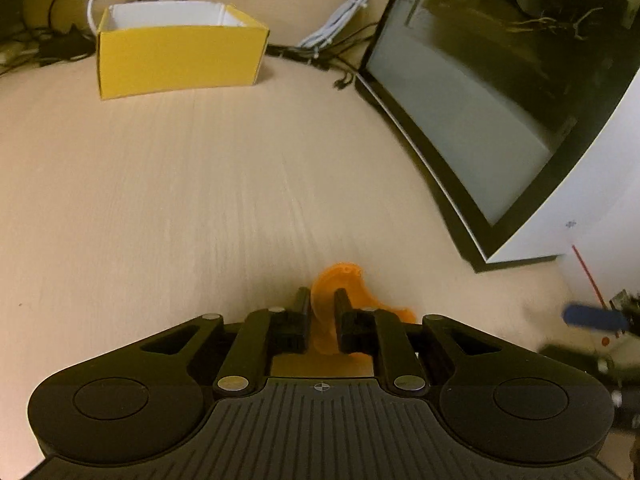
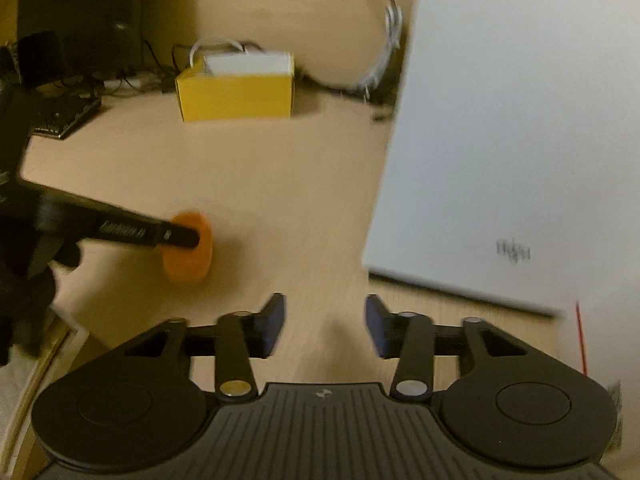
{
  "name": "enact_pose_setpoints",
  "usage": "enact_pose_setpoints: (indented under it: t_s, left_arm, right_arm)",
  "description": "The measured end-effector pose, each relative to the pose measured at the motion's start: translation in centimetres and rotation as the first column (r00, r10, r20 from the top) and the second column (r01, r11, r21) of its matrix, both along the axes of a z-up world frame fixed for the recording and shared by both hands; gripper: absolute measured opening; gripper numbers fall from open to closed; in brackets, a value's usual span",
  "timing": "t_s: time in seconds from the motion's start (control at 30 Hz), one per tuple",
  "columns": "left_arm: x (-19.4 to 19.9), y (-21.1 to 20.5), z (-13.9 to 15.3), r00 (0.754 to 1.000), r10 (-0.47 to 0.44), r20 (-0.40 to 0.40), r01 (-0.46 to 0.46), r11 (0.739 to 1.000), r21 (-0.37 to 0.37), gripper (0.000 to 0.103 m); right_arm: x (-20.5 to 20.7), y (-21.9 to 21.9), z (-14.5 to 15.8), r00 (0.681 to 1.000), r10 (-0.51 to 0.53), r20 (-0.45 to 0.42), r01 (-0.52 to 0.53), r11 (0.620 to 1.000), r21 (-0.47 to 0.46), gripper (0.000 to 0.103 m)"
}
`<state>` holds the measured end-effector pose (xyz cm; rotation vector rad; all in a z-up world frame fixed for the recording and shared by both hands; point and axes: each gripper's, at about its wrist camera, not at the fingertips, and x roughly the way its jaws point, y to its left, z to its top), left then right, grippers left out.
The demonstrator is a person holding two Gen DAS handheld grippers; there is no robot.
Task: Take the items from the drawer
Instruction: 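Carry the orange pumpkin half onto the desktop and open the left gripper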
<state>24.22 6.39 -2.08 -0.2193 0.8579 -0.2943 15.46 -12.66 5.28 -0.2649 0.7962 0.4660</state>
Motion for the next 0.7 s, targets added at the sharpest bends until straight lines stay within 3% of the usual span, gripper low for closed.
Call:
enact_pose_setpoints:
  t_s: [0.27,0.43,0.6,0.7]
  left_arm:
    - [-0.6,-1.8,1.0,0.999,-0.034,0.039,0.031,0.996,0.082,0.015]
    - [-3.0,-1.6,3.1,0.993,-0.009,0.115,0.001,0.997,0.076,0.015]
    - [-5.9,-0.9,4.6,0.988,-0.02,0.154,0.008,0.997,0.075,0.015]
    - [-6.9,-0.4,4.5,0.989,-0.002,0.147,-0.006,0.998,0.055,0.015]
  right_arm:
    - [-4.4,-4.3,-2.1,0.993,-0.11,-0.04,0.108,0.993,-0.048,0.074]
    - [-6.9,-5.8,-3.0,0.99,-0.138,-0.034,0.133,0.983,-0.127,0.078]
    - [-9.1,-7.6,-3.2,0.984,-0.171,0.046,0.177,0.964,-0.201,0.08]
    - [-9.4,-8.4,-3.5,0.985,-0.164,-0.051,0.15,0.966,-0.211,0.08]
